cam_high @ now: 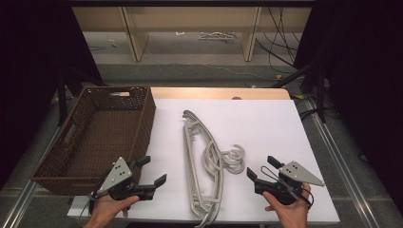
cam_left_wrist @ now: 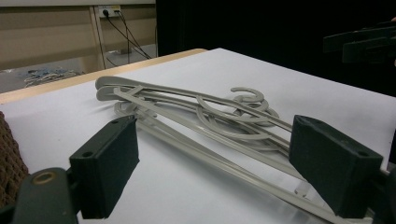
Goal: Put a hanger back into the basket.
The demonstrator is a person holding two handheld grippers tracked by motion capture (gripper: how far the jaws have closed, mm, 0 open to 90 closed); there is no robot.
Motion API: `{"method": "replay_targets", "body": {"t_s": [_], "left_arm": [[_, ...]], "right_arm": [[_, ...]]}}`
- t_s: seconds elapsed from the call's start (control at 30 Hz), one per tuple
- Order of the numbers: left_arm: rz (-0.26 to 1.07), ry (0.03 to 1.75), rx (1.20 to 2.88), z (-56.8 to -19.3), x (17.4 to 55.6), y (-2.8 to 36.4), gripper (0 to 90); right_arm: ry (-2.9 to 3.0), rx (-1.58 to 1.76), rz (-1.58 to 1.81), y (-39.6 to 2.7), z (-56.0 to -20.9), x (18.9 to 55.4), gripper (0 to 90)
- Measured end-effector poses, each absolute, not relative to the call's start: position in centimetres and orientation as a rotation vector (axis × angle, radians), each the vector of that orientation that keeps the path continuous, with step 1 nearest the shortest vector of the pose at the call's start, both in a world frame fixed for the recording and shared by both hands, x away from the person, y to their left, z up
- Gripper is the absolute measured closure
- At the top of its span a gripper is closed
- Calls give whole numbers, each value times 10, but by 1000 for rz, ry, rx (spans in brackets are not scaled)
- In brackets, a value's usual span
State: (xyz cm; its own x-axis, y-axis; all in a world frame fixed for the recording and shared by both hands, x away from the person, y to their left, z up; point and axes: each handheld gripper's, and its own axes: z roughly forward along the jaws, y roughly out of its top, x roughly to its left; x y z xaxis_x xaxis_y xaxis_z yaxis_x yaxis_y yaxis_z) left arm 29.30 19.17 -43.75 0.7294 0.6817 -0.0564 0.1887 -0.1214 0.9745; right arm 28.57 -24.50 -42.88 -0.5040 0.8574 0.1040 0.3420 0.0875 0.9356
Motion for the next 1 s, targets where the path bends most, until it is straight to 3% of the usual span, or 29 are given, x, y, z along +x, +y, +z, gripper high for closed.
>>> {"method": "replay_targets", "body": {"t_s": [0.37,0.53,1.0], "left_arm": [[487,707,1673,-437,293,191,156],[497,703,1676,-437,293,192,157],[503,704,1680,-438,293,192,157]], "right_arm": [[1920,1182,1385,-244,-430,286,176],[1955,1192,1414,-242,-431,289,265],[2182,1291,1345,-219,-434,296,291]]}}
